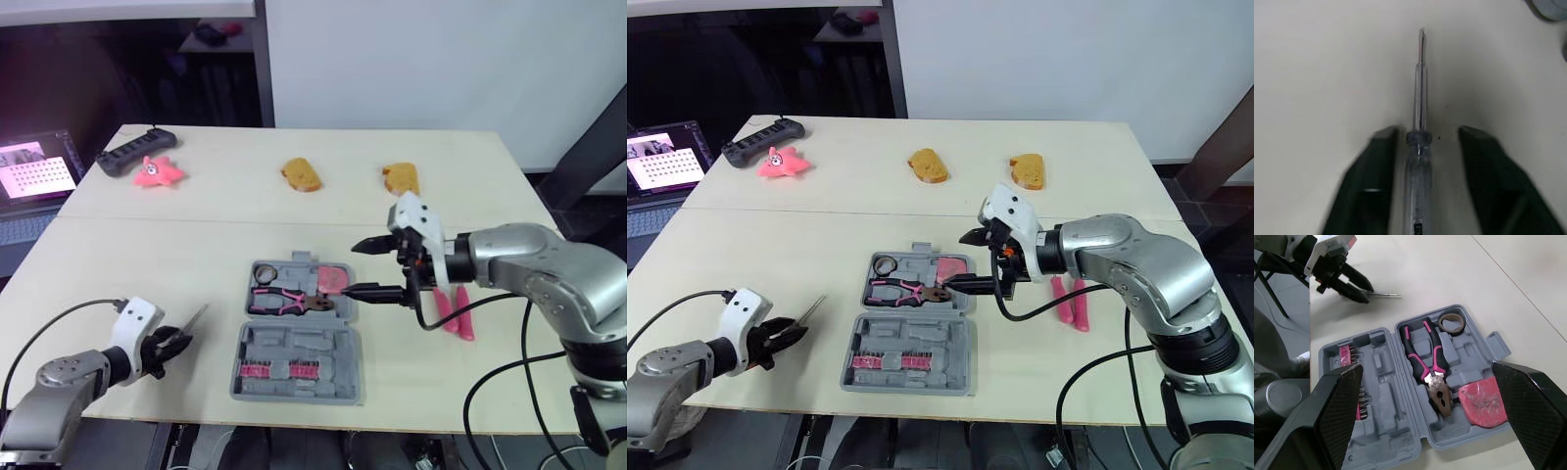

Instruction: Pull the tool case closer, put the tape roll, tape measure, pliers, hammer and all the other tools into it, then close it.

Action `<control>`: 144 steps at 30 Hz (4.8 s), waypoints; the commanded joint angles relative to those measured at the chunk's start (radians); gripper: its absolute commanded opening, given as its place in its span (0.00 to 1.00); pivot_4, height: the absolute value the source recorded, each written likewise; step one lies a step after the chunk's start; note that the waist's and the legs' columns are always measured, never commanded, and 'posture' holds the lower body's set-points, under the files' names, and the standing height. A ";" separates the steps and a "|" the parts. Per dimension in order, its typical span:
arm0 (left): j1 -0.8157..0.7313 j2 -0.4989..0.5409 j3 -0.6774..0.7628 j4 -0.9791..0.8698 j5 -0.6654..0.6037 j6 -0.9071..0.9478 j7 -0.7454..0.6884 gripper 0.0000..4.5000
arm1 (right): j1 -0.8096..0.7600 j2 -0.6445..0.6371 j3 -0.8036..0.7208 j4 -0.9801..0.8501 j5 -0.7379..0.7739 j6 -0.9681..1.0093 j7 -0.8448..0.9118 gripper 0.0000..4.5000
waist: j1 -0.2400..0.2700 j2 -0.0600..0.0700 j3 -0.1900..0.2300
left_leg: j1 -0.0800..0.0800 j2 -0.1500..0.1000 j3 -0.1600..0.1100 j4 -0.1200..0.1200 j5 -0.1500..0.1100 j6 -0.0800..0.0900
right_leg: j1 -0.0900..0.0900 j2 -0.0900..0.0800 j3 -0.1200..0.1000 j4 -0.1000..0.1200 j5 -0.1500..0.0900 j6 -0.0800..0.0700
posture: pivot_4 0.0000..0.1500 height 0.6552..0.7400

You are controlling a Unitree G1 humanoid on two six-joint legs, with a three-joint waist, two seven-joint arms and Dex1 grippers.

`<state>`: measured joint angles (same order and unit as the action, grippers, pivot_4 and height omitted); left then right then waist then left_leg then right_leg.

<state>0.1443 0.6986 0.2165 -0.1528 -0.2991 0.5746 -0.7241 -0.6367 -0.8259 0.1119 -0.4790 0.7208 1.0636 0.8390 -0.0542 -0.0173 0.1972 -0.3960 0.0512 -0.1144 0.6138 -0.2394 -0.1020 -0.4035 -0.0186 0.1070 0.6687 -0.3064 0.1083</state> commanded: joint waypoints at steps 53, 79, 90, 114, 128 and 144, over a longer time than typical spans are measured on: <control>-0.996 0.123 -0.741 0.092 0.237 -0.061 -0.824 0.00 | 0.176 -0.171 -0.215 -0.328 0.115 0.194 -0.070 1.00 | 0.007 0.001 0.001 | -0.011 0.000 -0.002 0.003 0.000 0.000 | -0.007 0.001 -0.002 0.000 0.000 0.001 | 1.00 1.00; -0.948 -0.052 -0.944 0.062 0.451 0.081 -0.664 0.00 | 0.183 -0.202 -0.198 -0.310 0.122 0.176 -0.176 1.00 | 0.012 0.001 0.001 | -0.011 0.000 -0.002 0.011 0.000 0.001 | -0.005 0.002 -0.002 0.003 0.000 0.001 | 1.00 1.00; -0.928 -0.054 -0.946 0.031 0.464 0.105 -0.654 0.00 | 0.206 -0.219 -0.195 -0.309 0.101 0.156 -0.170 1.00 | 0.012 0.001 0.001 | -0.011 0.000 -0.002 0.012 0.000 0.001 | -0.005 0.002 -0.002 0.003 0.000 0.001 | 1.00 1.00; -0.928 -0.115 -0.968 0.071 0.498 0.110 -0.631 0.00 | 0.176 -0.207 -0.143 -0.283 0.067 0.123 -0.173 1.00 | 0.020 0.002 0.001 | -0.011 0.000 -0.002 0.015 -0.001 0.002 | -0.002 0.001 -0.003 0.004 0.000 0.001 | 1.00 1.00; -0.960 -0.055 -0.883 0.029 0.436 0.228 -0.668 0.75 | 0.174 -0.205 -0.129 -0.274 0.061 0.108 -0.168 1.00 | 0.035 0.002 0.000 | -0.011 0.000 -0.002 0.017 -0.001 0.002 | -0.002 0.002 -0.003 0.005 0.000 0.001 | 1.00 1.00; -0.641 -0.025 -0.360 -0.059 0.060 -0.090 -0.558 0.70 | 0.165 -0.183 -0.094 -0.258 0.014 0.010 -0.141 1.00 | 0.037 0.003 0.000 | -0.011 0.000 -0.002 0.016 -0.001 0.002 | -0.003 0.001 -0.003 0.005 0.000 0.002 | 1.00 1.00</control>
<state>-0.4960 0.6555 -0.1898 -0.2060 -0.1794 0.4561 -1.2636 -0.4578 -1.0182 0.0326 -0.7299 0.7479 1.1115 0.6916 -0.0174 -0.0147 0.1977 -0.4066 0.0515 -0.1165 0.6303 -0.2404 -0.0996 -0.4061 -0.0174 0.1043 0.6740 -0.3061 0.1099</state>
